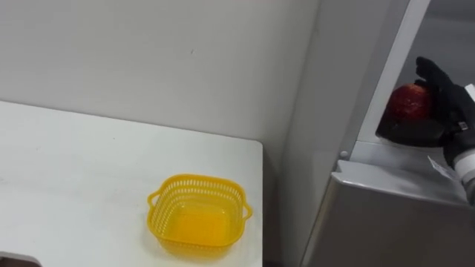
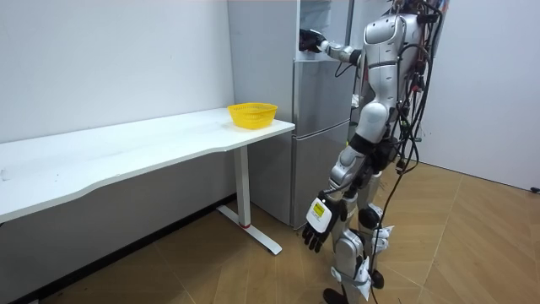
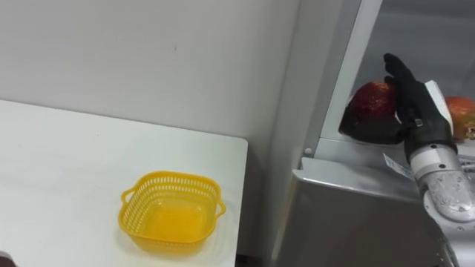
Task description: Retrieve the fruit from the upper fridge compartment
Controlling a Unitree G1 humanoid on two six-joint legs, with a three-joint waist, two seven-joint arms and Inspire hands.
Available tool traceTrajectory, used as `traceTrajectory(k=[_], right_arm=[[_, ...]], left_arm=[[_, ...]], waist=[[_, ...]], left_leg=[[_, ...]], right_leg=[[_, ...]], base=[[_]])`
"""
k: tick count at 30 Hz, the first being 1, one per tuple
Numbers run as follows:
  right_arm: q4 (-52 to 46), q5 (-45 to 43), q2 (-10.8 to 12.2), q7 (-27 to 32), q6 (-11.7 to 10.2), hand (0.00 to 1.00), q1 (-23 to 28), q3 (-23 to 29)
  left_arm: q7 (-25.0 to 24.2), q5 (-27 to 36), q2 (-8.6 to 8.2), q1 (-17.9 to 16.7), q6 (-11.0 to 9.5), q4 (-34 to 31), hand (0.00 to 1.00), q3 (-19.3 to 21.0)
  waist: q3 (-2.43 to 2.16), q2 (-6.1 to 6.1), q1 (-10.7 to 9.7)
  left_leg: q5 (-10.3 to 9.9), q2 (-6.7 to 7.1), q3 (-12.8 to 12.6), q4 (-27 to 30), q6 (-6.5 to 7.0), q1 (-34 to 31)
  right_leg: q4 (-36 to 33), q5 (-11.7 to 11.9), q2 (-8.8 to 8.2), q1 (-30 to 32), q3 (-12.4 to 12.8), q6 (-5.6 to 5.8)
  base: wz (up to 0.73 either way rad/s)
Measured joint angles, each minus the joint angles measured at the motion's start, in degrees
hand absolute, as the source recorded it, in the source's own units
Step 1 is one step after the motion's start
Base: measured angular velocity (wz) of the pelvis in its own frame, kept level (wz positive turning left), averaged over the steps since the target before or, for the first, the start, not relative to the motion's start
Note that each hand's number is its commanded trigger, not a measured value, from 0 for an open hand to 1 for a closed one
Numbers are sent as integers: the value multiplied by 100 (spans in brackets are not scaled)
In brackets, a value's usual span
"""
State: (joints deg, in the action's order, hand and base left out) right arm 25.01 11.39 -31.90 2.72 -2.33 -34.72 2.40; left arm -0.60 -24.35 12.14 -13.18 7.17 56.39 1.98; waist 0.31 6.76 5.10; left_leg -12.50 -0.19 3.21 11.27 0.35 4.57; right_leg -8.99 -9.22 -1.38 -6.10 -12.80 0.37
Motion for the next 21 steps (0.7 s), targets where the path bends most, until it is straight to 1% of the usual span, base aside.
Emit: traceTrajectory(k=[1, 5, 6, 9, 15, 21], right_arm=[[28, 5, -1, -12, 0, 100, -18, -4], [290, 42, -12, -58, 9, 100, -209, -103], [358, 52, -18, -91, 43, 100, -266, -115], [417, 54, -23, -97, 81, 100, -290, -115], [386, 74, -23, -125, 143, 100, -290, -114], [307, -55, -28, -118, 188, 100, -290, -115]], left_arm=[[0, 0, 0, 1, 1, 0, 0, 0], [0, 2, 1, 19, 6, -1, 0, 2], [0, 2, 1, 26, 8, -3, 0, 2], [0, 0, 0, 33, 16, -4, 0, 1], [1, 1, 2, 35, 121, -4, 0, -1], [0, 1, -1, 36, 123, -13, 0, -6]], waist=[[-1, 1, 0], [-2, 2, -8], [-2, 3, -10], [-5, 6, 4], [-17, 24, -9], [-36, 39, -10]], left_leg=[[0, 0, -1, 2, 0, 0], [0, -1, -3, 6, 0, 4], [0, -3, -2, 6, 0, 5], [1, -9, 0, 5, -1, 11], [1, -9, -2, 7, -1, 4], [1, -9, -10, 6, -1, 6]], right_leg=[[0, 0, 0, 0, 1, -1], [-19, 2, -2, 2, 4, -4], [-26, 3, 0, 5, 5, -5], [-65, 3, 1, 16, 2, -5], [-66, 3, 2, 30, -1, -5], [-66, 3, 2, 35, 2, -5]], base=[[0], [0], [0], [0], [0], [0]])
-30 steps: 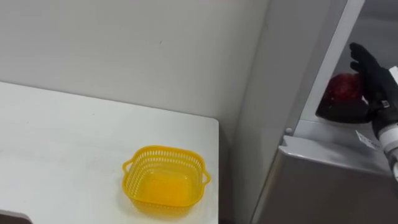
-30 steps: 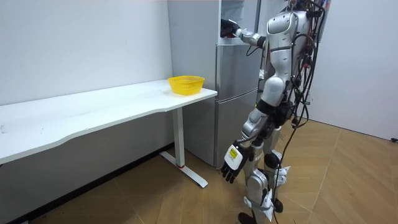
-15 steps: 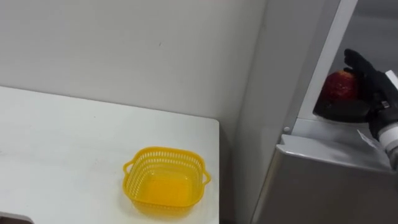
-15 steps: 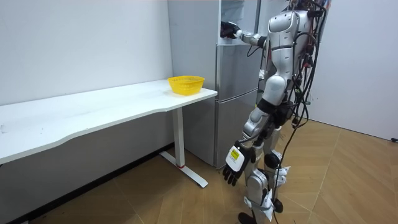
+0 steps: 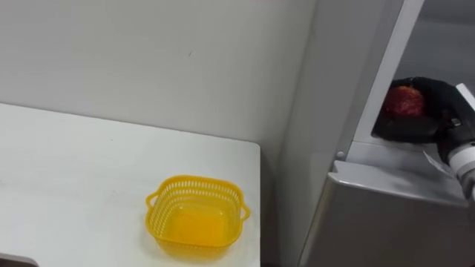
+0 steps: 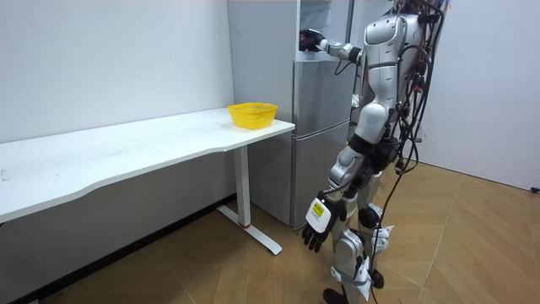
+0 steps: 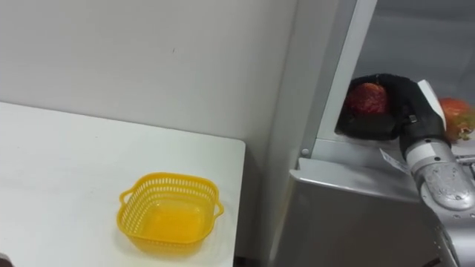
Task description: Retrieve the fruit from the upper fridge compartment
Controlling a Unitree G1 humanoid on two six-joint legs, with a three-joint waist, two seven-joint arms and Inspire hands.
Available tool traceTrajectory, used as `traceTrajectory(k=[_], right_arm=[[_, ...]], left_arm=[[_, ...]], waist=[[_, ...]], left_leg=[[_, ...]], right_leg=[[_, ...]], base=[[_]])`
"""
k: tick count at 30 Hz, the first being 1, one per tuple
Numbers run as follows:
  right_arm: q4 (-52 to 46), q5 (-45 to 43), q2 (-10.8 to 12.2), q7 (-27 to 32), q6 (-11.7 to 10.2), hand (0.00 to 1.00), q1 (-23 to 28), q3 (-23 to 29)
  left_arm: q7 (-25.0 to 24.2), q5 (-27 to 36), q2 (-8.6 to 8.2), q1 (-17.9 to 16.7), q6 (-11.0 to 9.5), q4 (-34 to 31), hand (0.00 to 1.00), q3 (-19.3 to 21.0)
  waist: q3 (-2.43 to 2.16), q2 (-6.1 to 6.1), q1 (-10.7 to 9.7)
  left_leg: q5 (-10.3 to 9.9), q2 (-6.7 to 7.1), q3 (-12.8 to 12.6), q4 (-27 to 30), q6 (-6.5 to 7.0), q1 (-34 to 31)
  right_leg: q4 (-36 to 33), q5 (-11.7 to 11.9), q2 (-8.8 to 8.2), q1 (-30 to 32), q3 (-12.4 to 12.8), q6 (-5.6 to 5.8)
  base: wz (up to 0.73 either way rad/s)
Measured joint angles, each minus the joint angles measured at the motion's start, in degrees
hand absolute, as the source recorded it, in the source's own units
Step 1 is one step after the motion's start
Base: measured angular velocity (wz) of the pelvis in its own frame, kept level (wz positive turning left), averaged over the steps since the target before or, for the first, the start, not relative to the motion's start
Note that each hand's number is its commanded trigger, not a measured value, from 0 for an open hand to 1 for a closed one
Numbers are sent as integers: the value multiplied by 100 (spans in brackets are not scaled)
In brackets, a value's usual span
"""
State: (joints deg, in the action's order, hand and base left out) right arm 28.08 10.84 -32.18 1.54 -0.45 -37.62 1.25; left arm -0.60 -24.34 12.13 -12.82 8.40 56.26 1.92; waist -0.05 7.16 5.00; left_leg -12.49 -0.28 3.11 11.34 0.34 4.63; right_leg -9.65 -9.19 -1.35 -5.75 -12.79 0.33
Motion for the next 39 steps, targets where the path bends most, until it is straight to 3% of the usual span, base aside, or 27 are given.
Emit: traceTrajectory(k=[19, 25, 29, 34, 36, 39], right_arm=[[-98, -241, 19, 127, 64, 100, 4, -5], [-1351, -953, 131, 588, 136, 100, 676, 65], [-1965, -1165, 417, 1009, 134, 100, 1033, 87], [-2614, -1401, 786, 1386, 130, 100, 1400, 94], [-3102, -1865, 938, 1537, 101, 100, 1669, 93], [-3408, -2748, 1141, 1772, -55, 100, 1702, 85]], left_arm=[[47, 3, 1, 67, 19, 4, 0, -67], [242, -8, -12, 89, -41, -16, 0, -221], [310, 88, -16, 85, -121, -15, 0, -269], [401, 442, -24, 89, -256, 3, 0, -287], [427, 677, -63, 93, -396, 57, 0, -287], [494, 676, -97, 112, -452, 158, 0, -285]], waist=[[-6, 14, -5], [27, -55, -15], [6, -134, -70], [24, -197, -169], [61, -267, -184], [32, -372, -230]], left_leg=[[-1, -8, -4, -10, -1, 0], [-1, -18, -126, -25, 0, -5], [0, -15, -169, -43, 1, 14], [0, -18, -175, -38, 1, 11], [0, -11, -176, -39, 2, -5], [-1, -12, -190, -77, 2, -19]], right_leg=[[1, 0, 2, 2, -8, 0], [0, 0, 4, 56, 65, 0], [0, 0, 7, 73, 135, 0], [2, 0, 11, 72, 150, 0], [-1, 0, 5, 86, 151, 0], [-9, 0, 8, 120, 165, 0]], base=[[0], [-9], [-7], [0], [0], [0]])
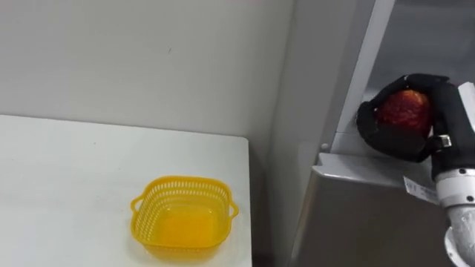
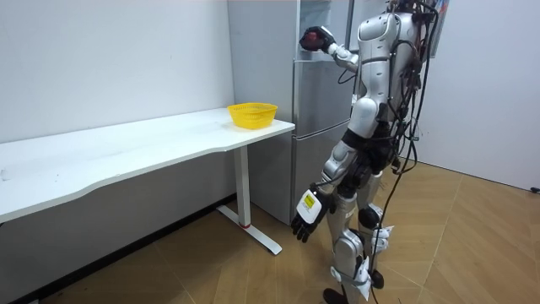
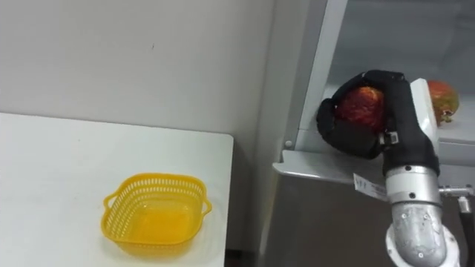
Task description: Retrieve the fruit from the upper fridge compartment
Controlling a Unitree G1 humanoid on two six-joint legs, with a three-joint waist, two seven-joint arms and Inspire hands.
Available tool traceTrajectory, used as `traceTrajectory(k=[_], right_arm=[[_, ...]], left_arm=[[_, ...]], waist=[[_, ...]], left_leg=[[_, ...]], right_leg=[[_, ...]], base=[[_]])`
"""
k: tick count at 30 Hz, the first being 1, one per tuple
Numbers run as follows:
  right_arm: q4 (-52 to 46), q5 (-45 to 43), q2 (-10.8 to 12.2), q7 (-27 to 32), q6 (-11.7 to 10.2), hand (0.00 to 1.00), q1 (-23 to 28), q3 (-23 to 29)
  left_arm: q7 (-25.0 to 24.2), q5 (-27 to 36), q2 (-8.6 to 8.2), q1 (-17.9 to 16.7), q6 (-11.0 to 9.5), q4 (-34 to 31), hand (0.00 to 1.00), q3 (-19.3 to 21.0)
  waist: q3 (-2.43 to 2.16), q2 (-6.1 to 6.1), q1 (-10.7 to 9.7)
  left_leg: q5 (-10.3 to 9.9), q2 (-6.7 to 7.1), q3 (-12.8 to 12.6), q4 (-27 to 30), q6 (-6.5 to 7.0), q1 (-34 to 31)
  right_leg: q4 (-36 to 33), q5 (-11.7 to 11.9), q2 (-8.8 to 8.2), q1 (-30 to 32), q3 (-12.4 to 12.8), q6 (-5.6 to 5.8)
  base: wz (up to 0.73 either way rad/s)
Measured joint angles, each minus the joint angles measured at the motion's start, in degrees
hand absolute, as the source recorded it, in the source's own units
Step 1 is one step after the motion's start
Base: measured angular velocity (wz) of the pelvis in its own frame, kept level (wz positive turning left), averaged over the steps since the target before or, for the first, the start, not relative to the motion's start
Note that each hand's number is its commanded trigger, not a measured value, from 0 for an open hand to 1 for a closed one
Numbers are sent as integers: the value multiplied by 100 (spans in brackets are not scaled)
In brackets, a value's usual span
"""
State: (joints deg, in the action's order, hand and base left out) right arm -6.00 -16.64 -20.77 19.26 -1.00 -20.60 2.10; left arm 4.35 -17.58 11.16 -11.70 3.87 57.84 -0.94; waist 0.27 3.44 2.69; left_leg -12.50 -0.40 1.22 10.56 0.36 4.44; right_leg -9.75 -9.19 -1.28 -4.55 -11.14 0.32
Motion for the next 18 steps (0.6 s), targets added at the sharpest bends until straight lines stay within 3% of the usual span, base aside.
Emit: traceTrajectory(k=[4, 8, 12, 16, 18], right_arm=[[-383, -877, 23, 423, -117, 100, 0, 0], [-758, -1524, 98, 841, -452, 100, 0, -19], [-1187, -1831, 99, 968, -535, 100, 64, -78], [-1631, -2027, 98, 1016, -603, 100, 102, -202], [-1773, -2243, 98, 1086, -736, 100, 103, -353]], left_arm=[[51, 5, -43, -11, -28, 86, 0, 2], [55, 15, -84, -5, -139, 165, 0, -65], [54, 3, -85, 47, -218, 186, 0, -95], [49, 10, -44, 151, -266, 372, 0, -159], [49, 8, -21, 232, -289, 515, 0, -165]], waist=[[-40, -65, -3], [-50, -24, -49], [-59, 48, -60], [-53, 75, -48], [-30, 126, -46]], left_leg=[[2, -1, 9, -9, 1, 15], [3, -4, 11, 1, 1, 35], [3, -3, 38, 1, 1, 31], [3, -5, 28, 6, 1, 35], [4, -10, 29, 19, -1, 24]], right_leg=[[2, 0, 3, -1, -2, 0], [9, 0, 5, -30, -1, 0], [10, 0, 8, -31, 19, 0], [4, 0, 12, -35, 20, 0], [3, 1, 16, -30, 17, -1]], base=[[0], [0], [0], [0], [0]])
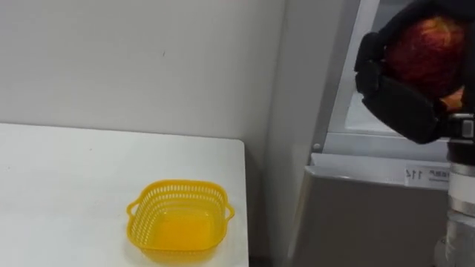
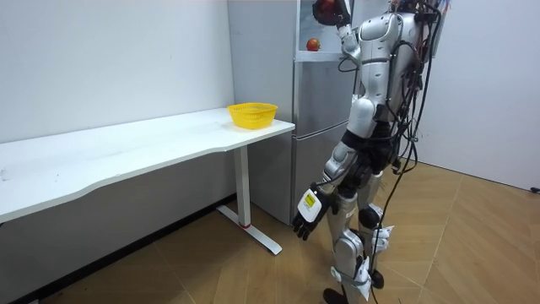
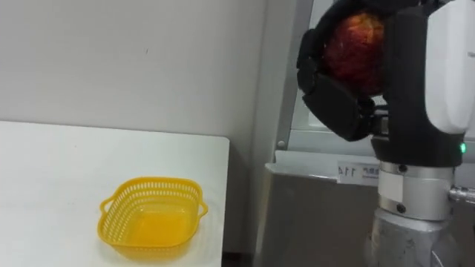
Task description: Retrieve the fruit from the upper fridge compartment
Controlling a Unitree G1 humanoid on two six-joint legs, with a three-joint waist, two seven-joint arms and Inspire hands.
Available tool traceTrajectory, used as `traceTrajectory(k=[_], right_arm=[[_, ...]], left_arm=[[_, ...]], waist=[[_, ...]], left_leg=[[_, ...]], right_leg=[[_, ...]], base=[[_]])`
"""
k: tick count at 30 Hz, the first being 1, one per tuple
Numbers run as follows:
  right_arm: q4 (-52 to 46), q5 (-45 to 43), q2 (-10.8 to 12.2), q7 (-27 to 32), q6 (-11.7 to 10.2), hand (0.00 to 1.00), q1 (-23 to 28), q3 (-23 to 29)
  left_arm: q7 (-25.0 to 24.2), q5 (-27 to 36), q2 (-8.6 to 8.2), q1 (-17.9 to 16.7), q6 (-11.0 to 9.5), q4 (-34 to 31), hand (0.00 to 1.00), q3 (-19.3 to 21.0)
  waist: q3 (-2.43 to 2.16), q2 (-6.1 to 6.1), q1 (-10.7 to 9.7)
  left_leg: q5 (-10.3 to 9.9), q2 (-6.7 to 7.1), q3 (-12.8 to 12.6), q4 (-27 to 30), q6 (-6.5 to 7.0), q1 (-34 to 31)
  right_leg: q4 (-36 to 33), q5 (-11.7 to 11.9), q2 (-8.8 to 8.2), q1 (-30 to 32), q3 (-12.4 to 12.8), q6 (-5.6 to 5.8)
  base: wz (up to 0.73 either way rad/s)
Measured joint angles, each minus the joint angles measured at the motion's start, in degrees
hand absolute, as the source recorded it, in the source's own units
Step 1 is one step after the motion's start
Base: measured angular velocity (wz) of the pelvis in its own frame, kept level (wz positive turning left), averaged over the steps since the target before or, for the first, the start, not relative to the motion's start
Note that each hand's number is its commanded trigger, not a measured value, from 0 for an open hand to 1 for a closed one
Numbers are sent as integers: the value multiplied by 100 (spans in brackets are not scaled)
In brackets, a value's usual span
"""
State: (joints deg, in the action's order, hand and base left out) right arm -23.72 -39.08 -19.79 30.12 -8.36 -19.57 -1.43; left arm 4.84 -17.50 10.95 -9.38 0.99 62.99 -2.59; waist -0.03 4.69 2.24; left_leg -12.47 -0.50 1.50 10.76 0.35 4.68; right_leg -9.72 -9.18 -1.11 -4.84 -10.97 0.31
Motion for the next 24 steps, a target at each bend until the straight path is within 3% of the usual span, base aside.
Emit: traceTrajectory(k=[5, 11, 15, 20, 24], right_arm=[[-45, -244, -26, 54, -233, 100, 60, -388], [394, -404, -40, -7, -235, 100, 59, -1143], [1012, -456, -39, -315, -170, 100, 59, -1591], [1318, -439, -79, -418, -153, 100, 52, -1721], [1951, -484, -99, -421, -209, 100, -140, -1734]], left_arm=[[4, -4, 61, 82, -36, -12, 0, -39], [14, -4, 127, 168, -37, 1, 0, -337], [-3, -2, 134, 304, -37, 234, 0, -419], [-29, 2, 167, 312, -16, 274, 0, -414], [-48, 117, 181, 312, -9, 266, 0, -206]], waist=[[25, 70, 148], [20, 83, 449], [42, 168, 619], [74, 290, 871], [60, 360, 929]], left_leg=[[-5, -6, 11, -57, -3, -20], [-3, -2, 71, -13, -1, 2], [-1, 10, 180, -6, -1, -28], [1, 6, 243, 7, -6, -91], [1, 34, 396, 62, -5, -174]], right_leg=[[2, 7, 9, 15, -4, -12], [9, 8, 5, -26, -59, -12], [9, 7, 0, -26, -98, -11], [17, 6, 0, -12, -219, -10], [18, 6, -32, -9, -415, -9]], base=[[1], [4], [8], [11], [20]])
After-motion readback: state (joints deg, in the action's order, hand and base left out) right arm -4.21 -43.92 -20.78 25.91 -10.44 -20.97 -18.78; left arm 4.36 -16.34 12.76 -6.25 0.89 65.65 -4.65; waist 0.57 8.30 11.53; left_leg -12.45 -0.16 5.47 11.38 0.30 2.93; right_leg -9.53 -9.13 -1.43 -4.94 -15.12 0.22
